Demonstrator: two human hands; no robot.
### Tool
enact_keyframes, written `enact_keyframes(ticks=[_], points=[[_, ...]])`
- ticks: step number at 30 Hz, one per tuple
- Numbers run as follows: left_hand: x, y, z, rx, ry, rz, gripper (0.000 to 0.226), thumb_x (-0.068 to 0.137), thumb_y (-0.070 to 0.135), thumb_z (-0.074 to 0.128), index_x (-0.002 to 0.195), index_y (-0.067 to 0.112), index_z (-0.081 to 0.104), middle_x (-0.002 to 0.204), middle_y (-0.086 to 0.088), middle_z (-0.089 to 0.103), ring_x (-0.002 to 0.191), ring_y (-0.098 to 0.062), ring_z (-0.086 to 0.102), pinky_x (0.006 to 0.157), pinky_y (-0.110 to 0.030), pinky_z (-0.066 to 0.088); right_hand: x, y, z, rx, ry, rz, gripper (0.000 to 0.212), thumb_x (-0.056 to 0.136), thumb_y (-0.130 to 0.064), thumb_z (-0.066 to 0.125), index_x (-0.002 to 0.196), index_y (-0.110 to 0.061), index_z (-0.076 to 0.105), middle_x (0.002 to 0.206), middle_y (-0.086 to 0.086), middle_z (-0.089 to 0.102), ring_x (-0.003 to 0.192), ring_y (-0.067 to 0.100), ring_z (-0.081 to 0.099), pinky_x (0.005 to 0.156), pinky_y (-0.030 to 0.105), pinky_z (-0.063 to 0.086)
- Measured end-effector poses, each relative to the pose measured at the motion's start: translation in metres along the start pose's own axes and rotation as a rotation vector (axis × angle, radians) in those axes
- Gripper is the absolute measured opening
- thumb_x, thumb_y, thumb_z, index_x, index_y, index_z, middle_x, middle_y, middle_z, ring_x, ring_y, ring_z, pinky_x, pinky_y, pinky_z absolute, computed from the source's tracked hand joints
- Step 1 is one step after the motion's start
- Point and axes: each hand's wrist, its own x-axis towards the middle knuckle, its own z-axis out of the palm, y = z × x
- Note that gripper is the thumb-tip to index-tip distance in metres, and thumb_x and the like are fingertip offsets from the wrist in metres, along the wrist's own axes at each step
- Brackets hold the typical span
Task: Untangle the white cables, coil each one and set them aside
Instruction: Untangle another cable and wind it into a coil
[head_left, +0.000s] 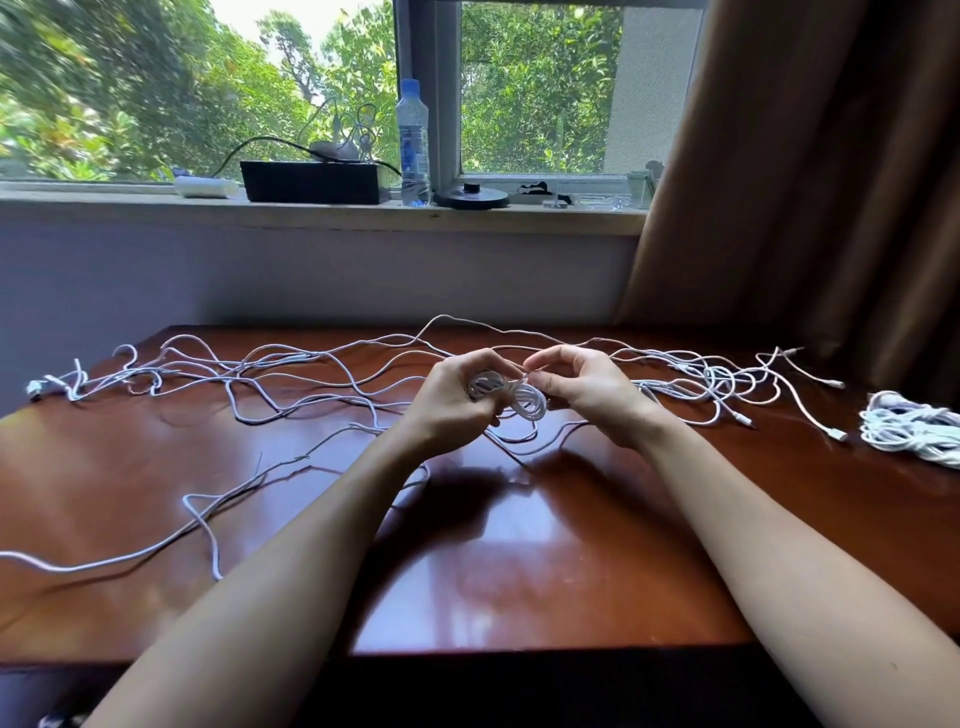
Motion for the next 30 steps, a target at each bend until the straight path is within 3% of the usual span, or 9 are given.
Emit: enact_keyframes(ticks=[6, 14, 17, 22, 30], points=[[0.001, -0.003, 0.0, 0.029, 0.036, 0.031, 0.02, 0.085, -0.005, 0.071, 0.098, 0.009, 0.072, 0.078, -0.004, 0.07, 0.056, -0.005, 0.063, 0.054, -0.021, 0.052, -0.001, -0.002, 0.002, 0.133, -0.005, 0.043, 0.012, 0.089, -0.003, 0.073, 0.1, -0.006, 0.069, 0.088, 0.013, 0.072, 0.074, 0.02, 0.07, 0.068, 0.026, 0.059], [0.002, -0.009, 0.0, 0.088, 0.068, 0.106, 0.016, 0.086, 0.005, 0.074, 0.098, 0.015, 0.07, 0.077, 0.01, 0.07, 0.059, -0.006, 0.064, 0.057, -0.025, 0.052, 0.0, -0.003, -0.001, 0.132, -0.028, 0.089, 0.014, 0.088, -0.003, 0.073, 0.1, -0.009, 0.075, 0.092, 0.011, 0.075, 0.081, 0.019, 0.069, 0.084, 0.03, 0.058], [0.003, -0.01, 0.002, 0.1, 0.064, 0.109, 0.015, 0.086, 0.007, 0.075, 0.096, 0.018, 0.07, 0.072, 0.015, 0.068, 0.059, -0.005, 0.063, 0.059, -0.025, 0.051, -0.001, -0.004, 0.0, 0.134, -0.035, 0.134, 0.014, 0.087, -0.004, 0.073, 0.099, -0.009, 0.076, 0.09, 0.011, 0.075, 0.078, 0.017, 0.068, 0.079, 0.026, 0.056], [0.002, -0.008, 0.003, 0.06, 0.071, 0.118, 0.014, 0.088, 0.003, 0.073, 0.099, 0.011, 0.07, 0.078, 0.008, 0.069, 0.059, -0.007, 0.064, 0.056, -0.024, 0.053, -0.001, -0.007, 0.004, 0.198, 0.002, 0.185, 0.011, 0.09, -0.005, 0.07, 0.095, -0.013, 0.075, 0.078, 0.003, 0.075, 0.065, 0.009, 0.068, 0.069, 0.022, 0.057], [0.004, -0.014, 0.004, 0.116, 0.058, 0.149, 0.023, 0.085, 0.002, 0.072, 0.101, 0.018, 0.071, 0.087, 0.003, 0.071, 0.066, -0.01, 0.066, 0.062, -0.032, 0.057, -0.003, -0.008, 0.003, 0.274, -0.036, 0.238, 0.012, 0.091, 0.001, 0.066, 0.101, -0.005, 0.072, 0.083, 0.008, 0.075, 0.067, 0.011, 0.071, 0.061, 0.023, 0.057]])
